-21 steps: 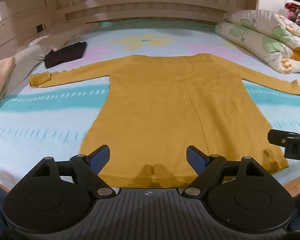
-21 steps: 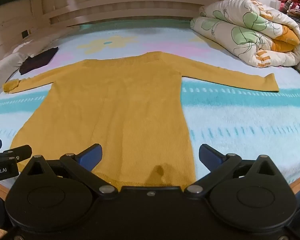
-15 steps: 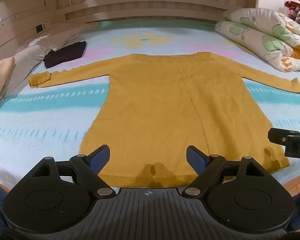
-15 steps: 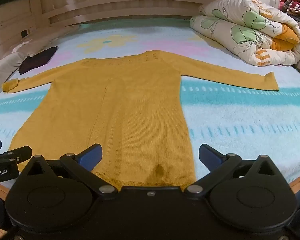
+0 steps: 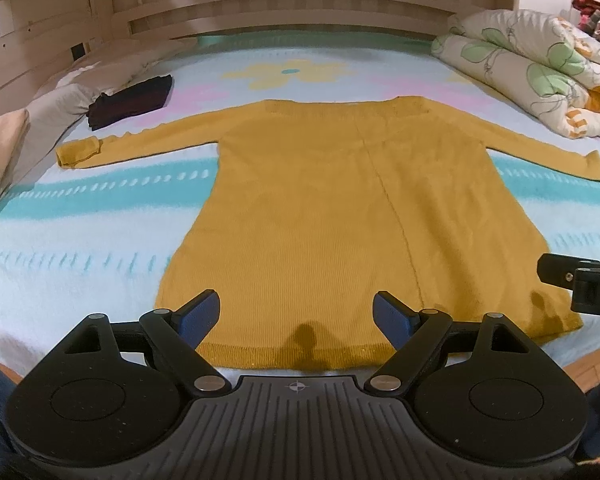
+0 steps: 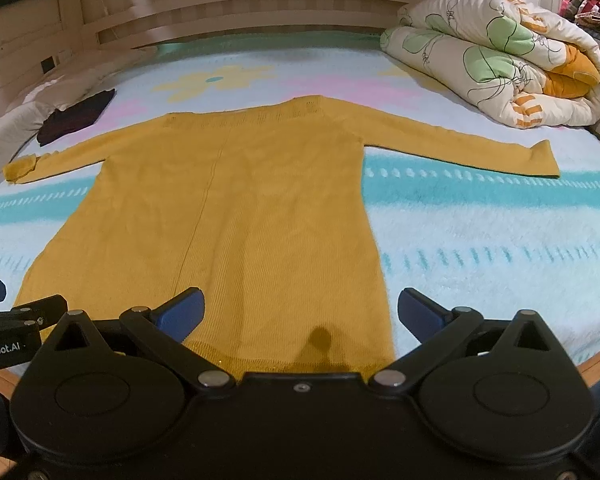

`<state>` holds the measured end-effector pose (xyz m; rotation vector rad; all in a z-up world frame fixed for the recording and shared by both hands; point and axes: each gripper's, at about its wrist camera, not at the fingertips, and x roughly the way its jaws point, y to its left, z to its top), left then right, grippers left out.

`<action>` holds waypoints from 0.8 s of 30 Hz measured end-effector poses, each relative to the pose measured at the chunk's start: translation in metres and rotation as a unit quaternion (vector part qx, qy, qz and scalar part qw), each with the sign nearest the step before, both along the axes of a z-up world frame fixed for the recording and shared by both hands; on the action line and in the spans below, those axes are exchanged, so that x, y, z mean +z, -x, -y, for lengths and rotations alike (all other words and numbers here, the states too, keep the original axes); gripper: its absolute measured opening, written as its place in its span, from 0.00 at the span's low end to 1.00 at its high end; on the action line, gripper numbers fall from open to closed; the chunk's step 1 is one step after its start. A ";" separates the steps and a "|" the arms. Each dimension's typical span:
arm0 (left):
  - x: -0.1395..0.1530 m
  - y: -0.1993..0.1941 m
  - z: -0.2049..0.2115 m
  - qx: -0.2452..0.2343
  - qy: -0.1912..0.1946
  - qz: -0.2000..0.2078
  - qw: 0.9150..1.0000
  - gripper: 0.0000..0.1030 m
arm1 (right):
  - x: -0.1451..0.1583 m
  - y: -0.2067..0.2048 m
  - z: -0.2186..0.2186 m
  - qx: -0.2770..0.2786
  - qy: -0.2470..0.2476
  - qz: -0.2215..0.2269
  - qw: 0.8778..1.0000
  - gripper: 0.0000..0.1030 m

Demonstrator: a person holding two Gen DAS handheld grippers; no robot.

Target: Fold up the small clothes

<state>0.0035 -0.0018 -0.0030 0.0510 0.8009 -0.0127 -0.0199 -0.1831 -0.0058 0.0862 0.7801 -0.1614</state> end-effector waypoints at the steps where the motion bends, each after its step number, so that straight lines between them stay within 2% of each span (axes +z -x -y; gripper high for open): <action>1: 0.000 0.000 0.000 0.000 0.002 0.001 1.000 0.81 | 0.000 0.000 0.000 0.000 0.000 -0.001 1.000 0.99; 15: -0.001 0.000 0.000 0.000 0.014 -0.005 1.000 0.81 | -0.001 0.000 -0.002 0.002 0.000 -0.006 1.000 0.99; 24: -0.004 0.001 0.000 0.000 -0.020 0.002 1.000 0.81 | -0.002 0.000 -0.003 0.004 0.001 -0.008 1.000 0.99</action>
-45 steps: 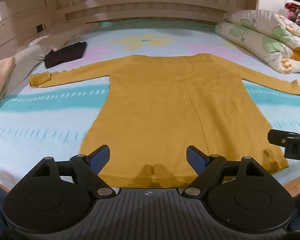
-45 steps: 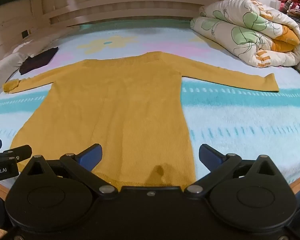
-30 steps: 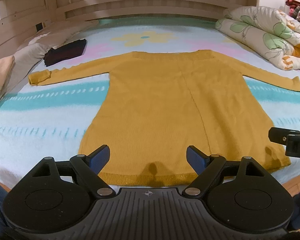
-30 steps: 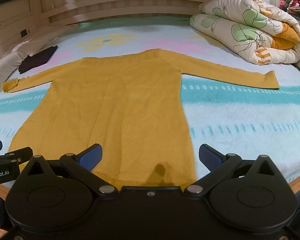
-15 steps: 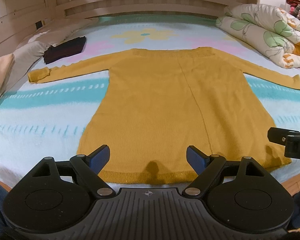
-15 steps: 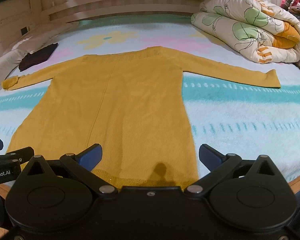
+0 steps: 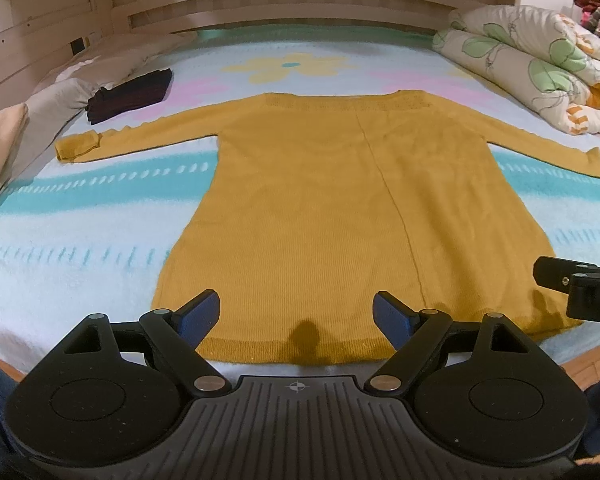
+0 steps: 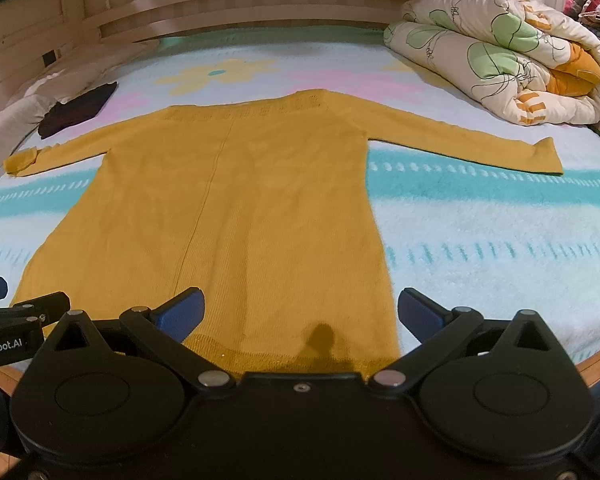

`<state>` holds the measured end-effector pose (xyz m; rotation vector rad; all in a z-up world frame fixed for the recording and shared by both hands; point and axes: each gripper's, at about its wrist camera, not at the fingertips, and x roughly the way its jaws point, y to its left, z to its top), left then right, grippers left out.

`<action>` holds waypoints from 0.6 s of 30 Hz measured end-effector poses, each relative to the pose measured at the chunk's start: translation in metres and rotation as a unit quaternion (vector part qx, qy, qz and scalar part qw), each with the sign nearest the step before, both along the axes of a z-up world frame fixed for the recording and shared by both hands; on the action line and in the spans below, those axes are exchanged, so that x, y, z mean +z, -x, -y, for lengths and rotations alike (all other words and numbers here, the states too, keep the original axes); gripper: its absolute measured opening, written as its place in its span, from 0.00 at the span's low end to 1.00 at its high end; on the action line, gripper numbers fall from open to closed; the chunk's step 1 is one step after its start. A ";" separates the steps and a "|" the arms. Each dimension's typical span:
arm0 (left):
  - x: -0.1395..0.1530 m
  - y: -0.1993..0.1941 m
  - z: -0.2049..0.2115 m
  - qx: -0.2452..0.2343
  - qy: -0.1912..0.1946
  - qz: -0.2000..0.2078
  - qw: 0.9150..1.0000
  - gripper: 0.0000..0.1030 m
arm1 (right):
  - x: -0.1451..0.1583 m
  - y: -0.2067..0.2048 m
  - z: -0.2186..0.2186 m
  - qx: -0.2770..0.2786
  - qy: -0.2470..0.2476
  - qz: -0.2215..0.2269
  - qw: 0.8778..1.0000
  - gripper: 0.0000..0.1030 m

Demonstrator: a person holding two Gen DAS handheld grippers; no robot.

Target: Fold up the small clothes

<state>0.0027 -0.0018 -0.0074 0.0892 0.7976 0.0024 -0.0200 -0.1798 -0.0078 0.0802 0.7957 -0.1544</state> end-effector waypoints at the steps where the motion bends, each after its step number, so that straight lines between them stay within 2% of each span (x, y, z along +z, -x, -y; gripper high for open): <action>1: 0.000 0.000 0.000 0.000 0.000 -0.001 1.000 0.81 | 0.000 0.000 0.000 0.000 0.000 0.000 1.000 0.99; 18: -0.003 -0.003 0.002 0.002 -0.009 -0.021 1.000 0.81 | -0.003 -0.002 -0.003 0.002 0.000 -0.010 1.000 0.99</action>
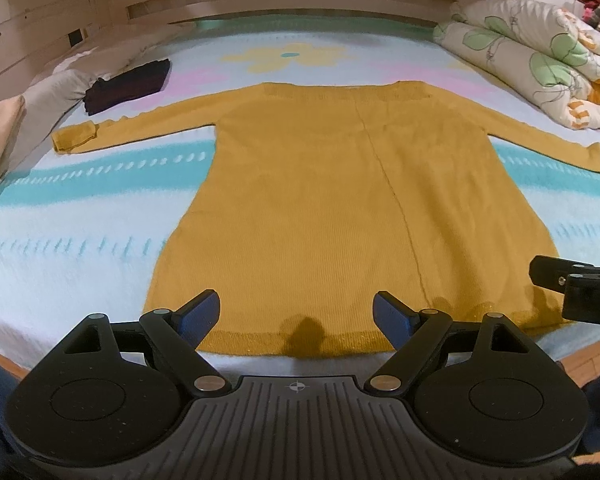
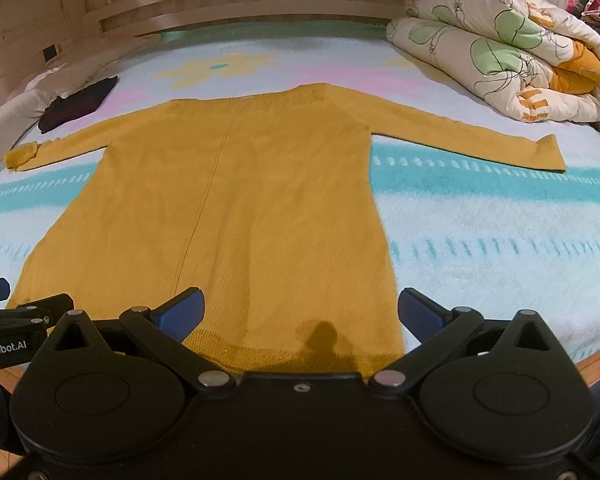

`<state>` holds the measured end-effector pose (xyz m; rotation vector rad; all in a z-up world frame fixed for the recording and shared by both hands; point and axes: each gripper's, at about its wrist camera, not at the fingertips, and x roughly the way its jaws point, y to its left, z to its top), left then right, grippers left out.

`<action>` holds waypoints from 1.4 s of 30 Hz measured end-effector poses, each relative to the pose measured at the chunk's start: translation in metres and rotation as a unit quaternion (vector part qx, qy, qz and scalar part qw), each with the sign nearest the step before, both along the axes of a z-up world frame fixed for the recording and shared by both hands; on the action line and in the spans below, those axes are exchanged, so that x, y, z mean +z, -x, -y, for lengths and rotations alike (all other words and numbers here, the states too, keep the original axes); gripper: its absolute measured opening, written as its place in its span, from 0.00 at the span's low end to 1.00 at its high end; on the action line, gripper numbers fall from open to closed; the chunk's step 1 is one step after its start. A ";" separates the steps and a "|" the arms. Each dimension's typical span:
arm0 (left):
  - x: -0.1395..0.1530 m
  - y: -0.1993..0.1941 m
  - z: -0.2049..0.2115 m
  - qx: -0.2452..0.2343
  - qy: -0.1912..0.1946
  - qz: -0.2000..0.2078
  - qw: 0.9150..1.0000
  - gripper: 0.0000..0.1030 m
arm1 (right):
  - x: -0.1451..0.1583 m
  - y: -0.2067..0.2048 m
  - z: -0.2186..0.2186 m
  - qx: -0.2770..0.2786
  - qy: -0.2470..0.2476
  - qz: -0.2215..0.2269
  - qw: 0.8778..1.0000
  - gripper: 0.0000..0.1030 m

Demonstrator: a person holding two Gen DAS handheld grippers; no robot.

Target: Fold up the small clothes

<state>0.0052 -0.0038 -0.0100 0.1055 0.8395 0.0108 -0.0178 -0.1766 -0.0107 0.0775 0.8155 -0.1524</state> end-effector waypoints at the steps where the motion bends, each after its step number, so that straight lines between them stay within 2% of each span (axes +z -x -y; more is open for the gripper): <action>1: 0.000 0.000 0.000 0.000 0.001 0.002 1.000 0.81 | 0.000 0.000 0.000 0.000 0.000 -0.001 1.000 0.99; 4: 0.000 0.001 -0.001 -0.001 0.005 0.013 1.000 0.81 | -0.001 -0.001 -0.002 0.003 -0.002 -0.005 1.000 0.99; 8: -0.001 -0.001 0.000 0.001 0.007 0.007 1.000 0.80 | -0.001 -0.003 -0.005 0.013 -0.002 -0.009 1.000 0.99; 10: 0.000 -0.001 0.000 0.003 0.005 0.004 1.000 0.78 | -0.001 -0.003 -0.008 0.017 0.001 -0.013 1.000 0.99; 11: 0.001 -0.002 0.000 0.004 0.005 0.000 1.000 0.73 | -0.001 -0.004 -0.009 0.024 -0.003 -0.018 1.000 0.99; 13: 0.005 -0.005 -0.001 0.012 0.009 -0.004 1.000 0.68 | 0.000 -0.003 -0.008 0.035 -0.016 -0.025 0.999 0.95; 15: 0.013 -0.012 -0.003 0.014 0.026 -0.006 1.000 0.68 | 0.002 -0.006 -0.006 0.039 -0.029 -0.037 0.998 0.84; 18: 0.025 -0.028 -0.004 0.012 0.041 0.002 0.999 0.68 | 0.009 -0.013 0.007 0.032 -0.060 -0.049 0.997 0.83; 21: 0.038 -0.050 0.004 -0.002 0.021 0.027 0.999 0.68 | 0.020 -0.028 0.029 0.020 -0.099 -0.060 0.993 0.83; 23: 0.045 -0.069 0.011 -0.013 0.014 0.033 0.999 0.68 | 0.032 -0.041 0.046 0.018 -0.100 -0.060 0.993 0.83; 27: 0.056 -0.106 0.024 -0.030 0.018 0.040 0.999 0.66 | 0.061 -0.072 0.088 0.005 -0.062 -0.048 0.997 0.83; 32: 0.057 -0.149 0.041 -0.046 0.014 0.030 0.998 0.66 | 0.088 -0.109 0.165 -0.047 -0.035 -0.028 0.998 0.83; 35: 0.054 -0.175 0.049 -0.052 0.018 0.022 0.998 0.66 | 0.084 -0.131 0.216 -0.088 -0.020 -0.027 0.996 0.74; 37: 0.053 -0.191 0.052 -0.051 0.030 0.015 0.998 0.66 | 0.073 -0.141 0.256 -0.117 -0.030 -0.020 0.993 0.70; 42: 0.043 -0.224 0.057 -0.052 0.033 -0.008 0.998 0.66 | 0.040 -0.162 0.332 -0.186 -0.045 -0.021 0.981 0.70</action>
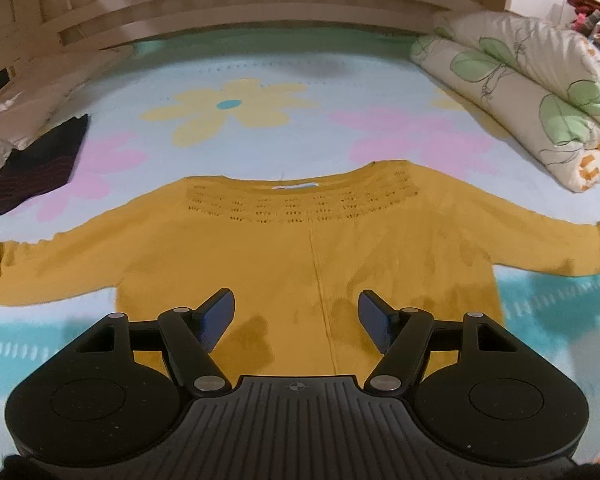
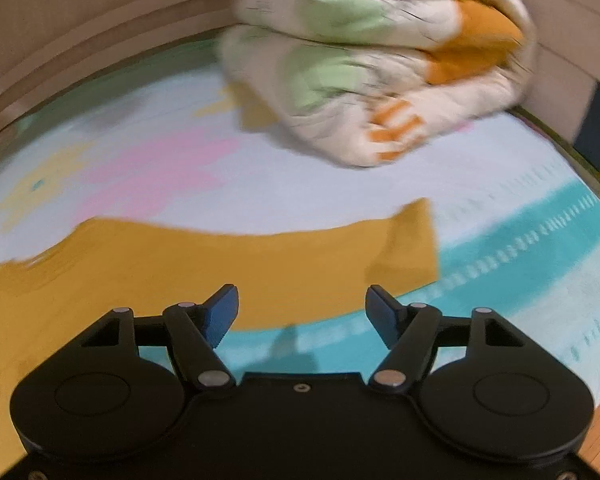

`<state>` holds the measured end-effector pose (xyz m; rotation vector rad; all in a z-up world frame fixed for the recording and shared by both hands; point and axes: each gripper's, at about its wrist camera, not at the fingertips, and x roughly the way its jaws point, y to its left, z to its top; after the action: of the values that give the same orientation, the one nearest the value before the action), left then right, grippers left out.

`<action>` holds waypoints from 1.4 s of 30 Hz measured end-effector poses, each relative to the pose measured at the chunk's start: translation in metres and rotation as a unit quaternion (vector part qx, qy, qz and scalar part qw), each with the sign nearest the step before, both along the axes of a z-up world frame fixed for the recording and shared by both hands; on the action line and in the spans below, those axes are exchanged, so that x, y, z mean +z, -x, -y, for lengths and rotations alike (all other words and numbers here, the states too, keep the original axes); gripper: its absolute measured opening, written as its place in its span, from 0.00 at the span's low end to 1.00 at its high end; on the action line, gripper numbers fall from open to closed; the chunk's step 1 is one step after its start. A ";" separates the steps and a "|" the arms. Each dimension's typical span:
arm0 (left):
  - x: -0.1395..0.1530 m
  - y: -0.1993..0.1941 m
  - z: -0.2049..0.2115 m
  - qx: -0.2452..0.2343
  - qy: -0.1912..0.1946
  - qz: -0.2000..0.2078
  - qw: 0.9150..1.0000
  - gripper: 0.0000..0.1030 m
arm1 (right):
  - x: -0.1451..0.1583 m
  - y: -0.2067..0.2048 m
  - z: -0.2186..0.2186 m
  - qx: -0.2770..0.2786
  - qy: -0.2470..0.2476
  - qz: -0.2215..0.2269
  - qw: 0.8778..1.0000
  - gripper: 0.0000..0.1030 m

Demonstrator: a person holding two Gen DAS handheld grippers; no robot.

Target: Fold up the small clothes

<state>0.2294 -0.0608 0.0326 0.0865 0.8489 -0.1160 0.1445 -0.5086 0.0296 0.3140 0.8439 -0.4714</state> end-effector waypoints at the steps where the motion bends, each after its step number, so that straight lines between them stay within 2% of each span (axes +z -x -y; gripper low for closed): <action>1: -0.002 -0.006 0.001 -0.002 -0.002 -0.004 1.000 0.66 | -0.007 -0.003 0.016 -0.020 -0.003 -0.001 1.000 0.70; 7: -0.021 -0.030 0.006 -0.014 -0.019 -0.021 0.999 0.66 | -0.044 -0.017 0.078 -0.108 0.000 -0.012 0.994 0.71; 10: -0.031 -0.037 0.001 -0.009 -0.014 -0.039 0.999 0.66 | -0.061 -0.024 0.095 -0.125 -0.009 -0.014 0.992 0.71; 14: -0.043 -0.046 -0.008 0.002 -0.009 -0.067 0.998 0.66 | -0.077 -0.035 0.099 -0.121 -0.034 -0.023 0.992 0.71; 15: -0.045 -0.047 -0.010 0.003 -0.009 -0.070 0.997 0.65 | -0.080 -0.037 0.099 -0.117 -0.041 -0.026 0.992 0.65; 16: -0.045 -0.049 -0.013 0.005 -0.011 -0.071 0.997 0.65 | -0.084 -0.038 0.099 -0.110 -0.056 -0.024 0.992 0.47; 17: -0.044 -0.050 -0.015 0.008 -0.011 -0.070 0.997 0.65 | -0.085 -0.040 0.097 -0.110 -0.062 -0.023 0.992 0.38; 18: -0.043 -0.052 -0.018 0.012 -0.011 -0.068 0.998 0.65 | -0.083 -0.041 0.093 -0.113 -0.056 -0.023 0.992 0.34; 19: -0.041 -0.053 -0.021 0.016 -0.008 -0.065 0.998 0.65 | -0.079 -0.042 0.088 -0.107 -0.052 -0.020 0.993 0.18; 20: -0.039 -0.054 -0.023 0.019 -0.005 -0.063 0.998 0.65 | -0.073 -0.045 0.082 -0.098 -0.051 -0.018 0.994 0.13; 26: -0.028 -0.055 -0.033 0.031 0.007 -0.053 0.998 0.65 | -0.028 -0.072 0.018 -0.012 -0.071 0.035 0.997 0.13; 31: -0.019 -0.051 -0.040 0.030 0.013 -0.039 0.999 0.66 | -0.006 -0.113 -0.064 0.087 -0.112 0.057 0.988 0.13; 37: -0.019 -0.055 -0.051 0.040 0.015 -0.038 0.998 0.65 | -0.020 -0.153 -0.168 0.191 -0.138 0.037 0.971 0.13; 39: -0.021 -0.057 -0.055 0.043 0.014 -0.037 0.998 0.65 | -0.030 -0.161 -0.191 0.216 -0.146 0.024 0.965 0.14; 42: -0.024 -0.059 -0.057 0.045 0.011 -0.039 0.998 0.65 | -0.041 -0.161 -0.212 0.231 -0.154 0.016 0.961 0.21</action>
<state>0.2888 -0.0040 0.0090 0.0228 0.9272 -0.0453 0.3057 -0.2963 -0.0111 0.3943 0.9261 0.1041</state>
